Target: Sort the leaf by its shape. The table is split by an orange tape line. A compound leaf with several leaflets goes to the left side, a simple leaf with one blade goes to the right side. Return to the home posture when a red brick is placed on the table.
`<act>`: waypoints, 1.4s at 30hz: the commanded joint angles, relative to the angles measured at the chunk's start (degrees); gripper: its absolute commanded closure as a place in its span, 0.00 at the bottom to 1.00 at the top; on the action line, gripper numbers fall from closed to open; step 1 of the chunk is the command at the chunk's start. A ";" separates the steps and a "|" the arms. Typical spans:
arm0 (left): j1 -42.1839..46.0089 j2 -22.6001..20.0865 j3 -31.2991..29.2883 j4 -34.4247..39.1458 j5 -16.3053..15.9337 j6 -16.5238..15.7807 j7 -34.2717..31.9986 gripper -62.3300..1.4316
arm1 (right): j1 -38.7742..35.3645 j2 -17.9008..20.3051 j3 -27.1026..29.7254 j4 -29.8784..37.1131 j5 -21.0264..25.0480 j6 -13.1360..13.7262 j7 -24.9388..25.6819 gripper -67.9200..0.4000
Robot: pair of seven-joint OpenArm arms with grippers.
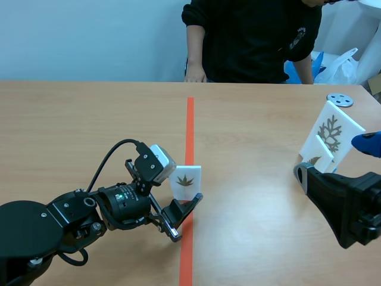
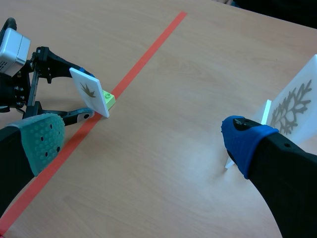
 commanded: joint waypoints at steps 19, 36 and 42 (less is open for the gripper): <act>-3.52 1.07 -0.42 -2.47 -6.12 1.51 -1.64 0.89 | 0.66 0.13 0.17 0.15 1.27 0.02 1.11 0.00; 6.23 -10.51 -12.04 17.38 -19.15 0.92 3.26 0.88 | 0.68 0.15 0.17 0.15 1.25 0.02 2.16 0.00; 11.54 -11.45 -20.35 23.43 -19.52 3.04 8.37 0.88 | 0.68 0.15 0.17 0.15 1.25 0.02 2.16 0.00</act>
